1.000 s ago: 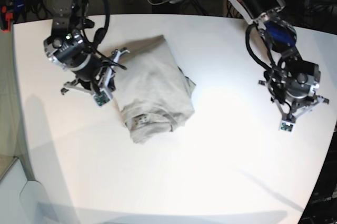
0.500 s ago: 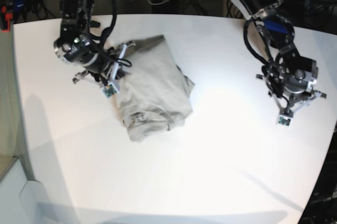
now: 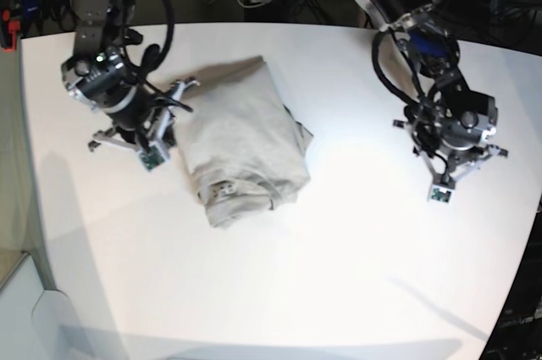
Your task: Layout the t-shirt on the table in an organized manner, then fold the t-shirt properly
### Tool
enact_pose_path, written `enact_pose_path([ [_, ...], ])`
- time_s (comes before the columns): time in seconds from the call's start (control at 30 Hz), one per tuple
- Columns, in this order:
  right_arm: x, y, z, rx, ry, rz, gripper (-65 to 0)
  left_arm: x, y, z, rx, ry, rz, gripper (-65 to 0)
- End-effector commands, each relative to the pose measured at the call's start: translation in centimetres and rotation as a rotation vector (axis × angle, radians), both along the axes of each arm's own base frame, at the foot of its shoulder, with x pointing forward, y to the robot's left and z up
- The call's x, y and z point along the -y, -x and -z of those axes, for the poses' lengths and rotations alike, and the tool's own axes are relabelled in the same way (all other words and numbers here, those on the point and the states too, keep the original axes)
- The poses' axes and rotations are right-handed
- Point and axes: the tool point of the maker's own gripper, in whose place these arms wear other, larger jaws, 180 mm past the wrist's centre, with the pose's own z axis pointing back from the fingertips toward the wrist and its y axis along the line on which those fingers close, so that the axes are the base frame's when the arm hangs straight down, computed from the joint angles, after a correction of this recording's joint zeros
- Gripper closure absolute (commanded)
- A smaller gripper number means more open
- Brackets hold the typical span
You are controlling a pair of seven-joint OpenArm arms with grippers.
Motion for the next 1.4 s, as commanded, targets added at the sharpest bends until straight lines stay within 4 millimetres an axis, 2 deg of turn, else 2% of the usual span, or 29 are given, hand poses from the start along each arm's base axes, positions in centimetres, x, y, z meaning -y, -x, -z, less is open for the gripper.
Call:
enact_pose_path([
  [0.0, 0.2, -0.6, -0.6, 0.034, -0.014, -0.007, -2.3, -0.3, -0.9, -1.0, 0.036, -0.013, -0.001, -22.3],
  [0.13, 2.3, -1.3, 0.4, 0.015, -0.023, 0.055, -2.3, 0.1, -1.1, 0.4, -0.008, 0.013, 0.005, -13.4],
  [0.23, 4.0, -1.6, 1.0, -0.003, -0.005, 0.079, -2.3, 0.8, -0.8, 1.9, -0.038, 0.061, 0.015, -10.0],
  [0.3, 4.4, -1.5, 1.8, -0.028, 0.000, 0.081, -2.3, 1.3, -0.1, 3.1, -0.063, 0.093, 0.024, -9.5],
  [0.47, 4.7, -2.0, 2.4, -0.044, -0.005, 0.084, -2.3, 2.6, 0.1, 5.0, -0.109, 0.134, 0.051, -9.4],
  [0.6, 4.6, -1.9, 2.9, -0.061, -0.010, 0.086, -2.3, 5.3, -0.3, 6.3, -0.157, 0.143, 0.142, -9.4],
  [0.87, 3.4, -0.9, 3.8, -0.088, -0.036, 0.080, -2.3, 10.9, -2.0, 6.8, -0.190, 0.130, 0.335, -9.4],
  [0.93, 3.2, -0.7, 4.0, -0.095, -0.036, 0.074, -2.3, 11.9, -2.0, 7.5, -0.214, 0.133, 0.367, -9.4],
  [1.07, 1.1, 0.4, 4.9, -0.127, -0.039, 0.012, -2.3, 13.4, -2.7, 8.2, -0.244, 0.145, 0.415, -9.4],
  [1.2, -0.9, 1.4, 5.5, -0.151, -0.044, -0.049, -2.3, 16.6, -3.4, 8.3, -0.238, 0.230, 0.485, -9.4],
  [1.37, -2.6, 2.3, 6.0, -0.170, -0.060, -0.086, -2.3, 19.3, -4.0, 8.6, -0.247, 0.279, 0.558, -9.4],
])
